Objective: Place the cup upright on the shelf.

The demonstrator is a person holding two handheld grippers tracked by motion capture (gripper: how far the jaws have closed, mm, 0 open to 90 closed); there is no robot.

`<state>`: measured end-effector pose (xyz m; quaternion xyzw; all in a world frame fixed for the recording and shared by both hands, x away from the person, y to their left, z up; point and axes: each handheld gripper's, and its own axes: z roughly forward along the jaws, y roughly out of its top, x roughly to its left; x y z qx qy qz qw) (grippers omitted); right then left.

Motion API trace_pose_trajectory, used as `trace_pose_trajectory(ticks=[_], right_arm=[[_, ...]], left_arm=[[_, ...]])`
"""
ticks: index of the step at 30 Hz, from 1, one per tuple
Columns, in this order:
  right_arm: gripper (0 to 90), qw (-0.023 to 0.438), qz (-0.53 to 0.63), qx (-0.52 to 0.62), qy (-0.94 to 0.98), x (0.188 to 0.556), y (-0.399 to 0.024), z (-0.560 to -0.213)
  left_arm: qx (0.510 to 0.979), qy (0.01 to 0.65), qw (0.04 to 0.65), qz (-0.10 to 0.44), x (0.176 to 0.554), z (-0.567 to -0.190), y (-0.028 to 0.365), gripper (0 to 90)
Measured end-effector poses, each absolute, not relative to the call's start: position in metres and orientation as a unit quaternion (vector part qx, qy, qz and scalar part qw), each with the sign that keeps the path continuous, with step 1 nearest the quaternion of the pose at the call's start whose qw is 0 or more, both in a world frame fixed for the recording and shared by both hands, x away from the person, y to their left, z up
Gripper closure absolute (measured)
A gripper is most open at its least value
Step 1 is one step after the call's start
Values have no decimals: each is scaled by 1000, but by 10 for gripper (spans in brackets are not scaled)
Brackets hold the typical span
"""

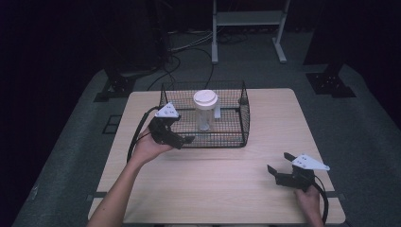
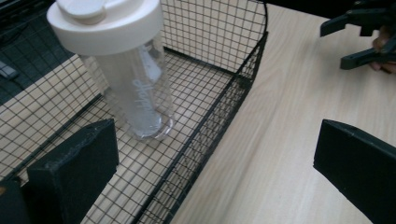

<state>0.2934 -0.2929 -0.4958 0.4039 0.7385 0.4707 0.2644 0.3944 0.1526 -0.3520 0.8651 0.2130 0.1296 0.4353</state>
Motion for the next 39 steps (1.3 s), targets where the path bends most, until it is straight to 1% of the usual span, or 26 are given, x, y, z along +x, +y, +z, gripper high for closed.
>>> trace_pose_trajectory(ticks=[19,39], right_arm=[[134,264,465,404,742,293,-292,-496],[135,265,463,404,743,293,-291,-496]], left_arm=[[865,199,444,122,367,-369,157,0],[860,215,449,111,349,-399,174,0]])
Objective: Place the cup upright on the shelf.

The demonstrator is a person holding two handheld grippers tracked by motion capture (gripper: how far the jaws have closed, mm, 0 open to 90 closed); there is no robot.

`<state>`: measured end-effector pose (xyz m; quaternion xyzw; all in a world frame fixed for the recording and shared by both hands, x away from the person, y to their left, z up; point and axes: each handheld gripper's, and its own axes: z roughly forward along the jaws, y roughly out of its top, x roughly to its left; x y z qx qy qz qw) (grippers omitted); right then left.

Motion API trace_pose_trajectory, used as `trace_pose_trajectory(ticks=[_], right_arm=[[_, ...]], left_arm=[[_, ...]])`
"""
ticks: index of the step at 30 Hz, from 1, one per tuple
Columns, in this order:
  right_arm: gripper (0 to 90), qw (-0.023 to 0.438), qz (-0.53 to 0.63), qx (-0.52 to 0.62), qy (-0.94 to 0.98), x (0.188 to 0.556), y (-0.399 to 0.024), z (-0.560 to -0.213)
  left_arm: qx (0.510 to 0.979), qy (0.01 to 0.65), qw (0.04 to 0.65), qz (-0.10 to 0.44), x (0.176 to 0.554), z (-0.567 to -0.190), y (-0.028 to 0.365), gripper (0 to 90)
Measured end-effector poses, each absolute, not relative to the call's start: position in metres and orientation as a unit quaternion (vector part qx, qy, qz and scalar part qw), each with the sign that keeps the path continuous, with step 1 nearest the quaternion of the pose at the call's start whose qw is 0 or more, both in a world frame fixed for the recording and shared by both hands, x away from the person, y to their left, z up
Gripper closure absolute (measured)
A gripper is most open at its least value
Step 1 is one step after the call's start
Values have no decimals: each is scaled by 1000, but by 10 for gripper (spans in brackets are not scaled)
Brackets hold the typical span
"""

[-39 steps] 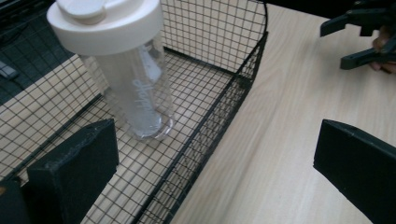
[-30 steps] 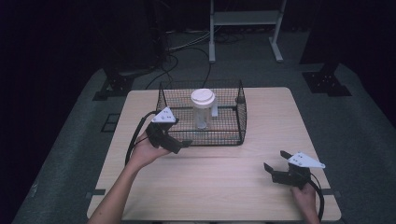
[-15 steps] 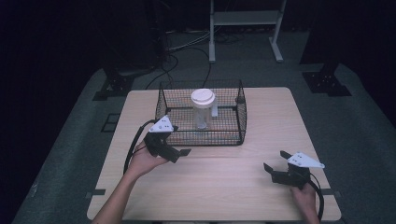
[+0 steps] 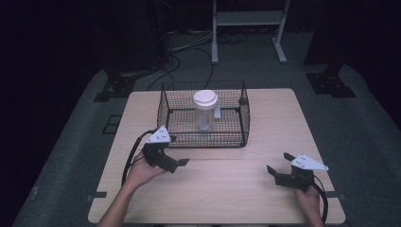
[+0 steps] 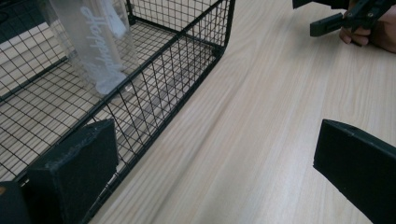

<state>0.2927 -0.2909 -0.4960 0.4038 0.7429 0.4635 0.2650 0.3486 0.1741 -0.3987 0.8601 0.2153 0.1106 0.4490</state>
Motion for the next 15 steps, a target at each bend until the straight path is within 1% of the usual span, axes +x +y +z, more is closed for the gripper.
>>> trace_pose_trajectory(ticks=[8,15], right_arm=[[135,267,462,401,744,293,-291,-496],[135,267,462,402,745,292,-290,-496]], left_arm=[[860,211,450,114,341,-402,177,0],[857,219,453,112,334,-410,183,0]])
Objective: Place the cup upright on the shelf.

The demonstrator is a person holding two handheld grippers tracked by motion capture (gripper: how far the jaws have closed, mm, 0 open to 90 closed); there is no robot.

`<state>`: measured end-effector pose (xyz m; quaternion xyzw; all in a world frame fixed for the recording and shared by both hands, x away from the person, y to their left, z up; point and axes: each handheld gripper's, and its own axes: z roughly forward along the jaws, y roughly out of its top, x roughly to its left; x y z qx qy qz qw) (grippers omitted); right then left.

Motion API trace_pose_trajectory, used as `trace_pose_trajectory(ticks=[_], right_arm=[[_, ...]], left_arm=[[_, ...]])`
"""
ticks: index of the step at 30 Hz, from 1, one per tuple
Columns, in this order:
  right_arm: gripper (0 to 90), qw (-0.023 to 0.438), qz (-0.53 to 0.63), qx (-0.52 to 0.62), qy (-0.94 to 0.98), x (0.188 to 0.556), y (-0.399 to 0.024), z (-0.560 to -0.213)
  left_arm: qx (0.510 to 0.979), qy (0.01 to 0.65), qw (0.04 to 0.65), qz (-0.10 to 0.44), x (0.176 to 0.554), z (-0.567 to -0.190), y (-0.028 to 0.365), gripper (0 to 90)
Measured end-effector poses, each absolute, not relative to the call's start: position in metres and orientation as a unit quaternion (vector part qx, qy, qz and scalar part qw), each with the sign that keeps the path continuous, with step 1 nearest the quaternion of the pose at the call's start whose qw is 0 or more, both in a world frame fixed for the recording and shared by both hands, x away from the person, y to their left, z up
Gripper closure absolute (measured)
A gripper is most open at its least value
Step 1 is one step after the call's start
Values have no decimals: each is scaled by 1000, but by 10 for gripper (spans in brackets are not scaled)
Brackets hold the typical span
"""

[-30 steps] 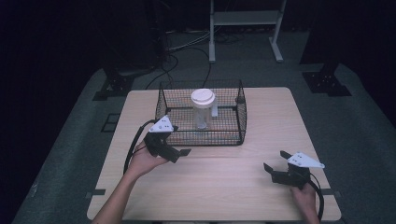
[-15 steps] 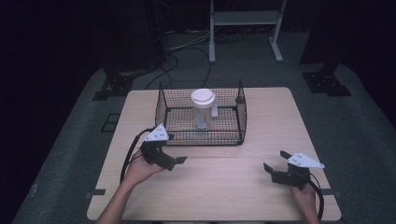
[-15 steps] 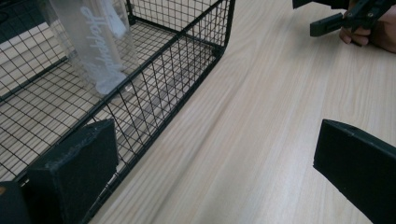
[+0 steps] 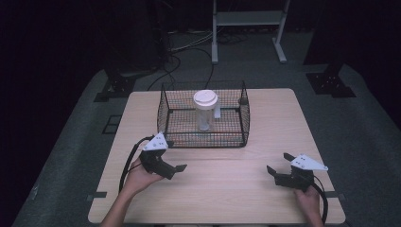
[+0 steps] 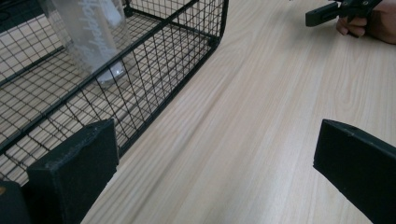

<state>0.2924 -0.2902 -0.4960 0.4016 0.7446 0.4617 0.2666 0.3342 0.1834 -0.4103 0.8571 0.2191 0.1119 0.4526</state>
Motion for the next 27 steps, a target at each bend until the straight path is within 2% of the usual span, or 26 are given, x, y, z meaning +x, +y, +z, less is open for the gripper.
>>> trace_pose_trajectory(ticks=[19,27], right_arm=[[135,268,460,400,746,292,-289,-496],[134,268,460,398,747,292,-289,-496]], left_arm=[[846,233,465,122,313,-427,201,0],[823,240,499,129,302,-442,206,0]])
